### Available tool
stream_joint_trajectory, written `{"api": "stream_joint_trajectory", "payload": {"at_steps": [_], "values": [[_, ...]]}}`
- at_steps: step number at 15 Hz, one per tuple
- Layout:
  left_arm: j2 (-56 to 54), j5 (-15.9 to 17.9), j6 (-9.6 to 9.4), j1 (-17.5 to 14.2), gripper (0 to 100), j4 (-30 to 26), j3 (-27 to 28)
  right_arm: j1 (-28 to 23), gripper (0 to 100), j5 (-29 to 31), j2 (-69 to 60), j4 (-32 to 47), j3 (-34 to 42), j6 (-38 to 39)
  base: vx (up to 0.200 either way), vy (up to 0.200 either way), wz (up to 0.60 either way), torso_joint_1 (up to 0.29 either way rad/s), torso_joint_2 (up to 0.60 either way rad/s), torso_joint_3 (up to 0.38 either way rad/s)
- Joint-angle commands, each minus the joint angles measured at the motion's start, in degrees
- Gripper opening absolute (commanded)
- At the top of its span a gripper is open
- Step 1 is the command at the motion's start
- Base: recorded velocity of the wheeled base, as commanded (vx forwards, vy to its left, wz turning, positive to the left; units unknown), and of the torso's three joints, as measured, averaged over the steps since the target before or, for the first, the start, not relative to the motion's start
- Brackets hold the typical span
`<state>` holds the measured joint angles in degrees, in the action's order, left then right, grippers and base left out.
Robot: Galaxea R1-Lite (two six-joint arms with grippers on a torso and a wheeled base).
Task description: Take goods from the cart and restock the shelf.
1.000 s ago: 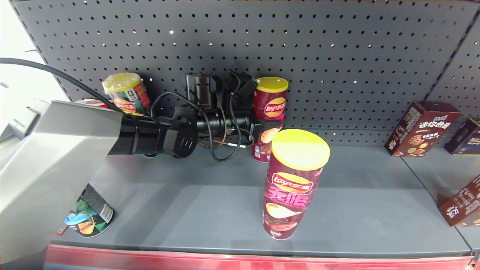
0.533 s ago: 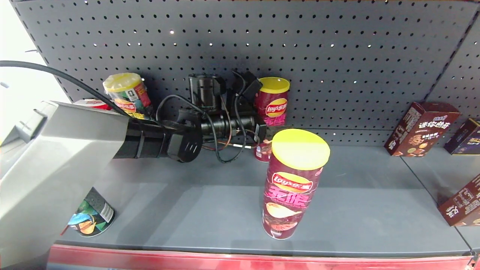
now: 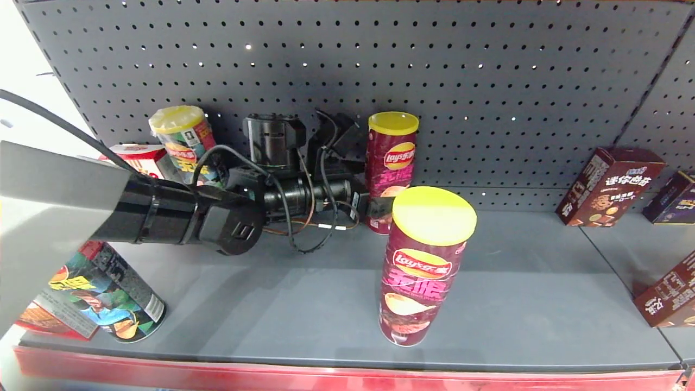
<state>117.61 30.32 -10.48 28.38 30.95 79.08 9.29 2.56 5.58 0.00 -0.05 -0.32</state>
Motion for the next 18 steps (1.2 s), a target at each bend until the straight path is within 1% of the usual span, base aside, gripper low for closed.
{"api": "stream_joint_trajectory", "payload": {"at_steps": [1,2,3,4,5,6,8,10,11,13,14,15,18], "values": [[-6.8,-0.7,0.02,-0.3,100,1.6,-6.9,0.0,100,0.0,0.1,0.0,0.0,0.0,0.000,0.000,0.00,0.000,0.00,0.000],[-7.1,-1.0,0.02,-0.3,100,2.2,-7.9,0.0,100,0.0,0.0,0.0,0.0,0.0,0.000,0.000,0.00,0.000,0.00,0.000],[-7.9,-2.9,0.02,-0.1,100,3.6,-9.6,0.0,100,0.0,0.0,0.0,0.0,0.0,0.000,0.000,0.00,0.000,0.00,0.000],[-8.6,-6.1,0.02,0.1,100,4.6,-11.1,0.0,100,0.0,0.1,0.0,0.0,0.0,0.000,0.000,0.00,0.000,0.00,0.000],[-8.9,-7.7,0.02,0.4,100,5.1,-11.7,0.0,100,0.0,0.1,0.0,0.0,0.0,0.000,0.000,0.00,0.000,0.00,0.000],[-9.6,-10.3,0.02,1.2,100,6.0,-12.7,0.0,100,0.0,0.1,0.0,0.0,0.0,0.000,0.000,0.00,0.000,0.00,0.000],[-10.3,-14.1,0.02,1.1,100,7.3,-15.6,0.0,100,0.0,0.1,0.0,0.0,0.0,0.000,0.000,0.00,0.000,0.00,0.000],[-10.5,-15.7,-0.06,0.8,100,8.2,-17.1,0.0,100,0.0,0.0,0.0,0.0,0.0,0.000,0.000,0.00,0.000,0.00,0.000],[-10.4,-17.1,-0.06,0.5,100,8.9,-17.6,0.0,100,0.0,0.0,0.0,0.0,0.0,0.000,0.000,0.00,0.000,0.00,0.000],[-10.1,-21.8,0.02,0.5,100,8.8,-17.6,0.0,100,0.0,0.0,0.0,0.0,0.0,0.000,0.000,0.00,0.000,0.00,0.000],[-9.8,-23.2,0.02,0.5,100,8.7,-17.6,0.0,100,0.0,0.0,0.0,0.0,0.0,0.000,0.000,0.00,0.000,0.00,0.000],[-9.4,-24.1,0.02,0.5,100,8.7,-17.6,0.0,100,0.0,0.0,0.0,0.0,0.0,0.000,0.000,0.00,0.000,0.00,0.000],[-8.4,-24.1,0.02,1.4,100,8.8,-16.8,0.0,100,0.0,0.1,0.0,0.0,0.0,0.000,0.000,0.00,0.000,0.00,0.000]]}}
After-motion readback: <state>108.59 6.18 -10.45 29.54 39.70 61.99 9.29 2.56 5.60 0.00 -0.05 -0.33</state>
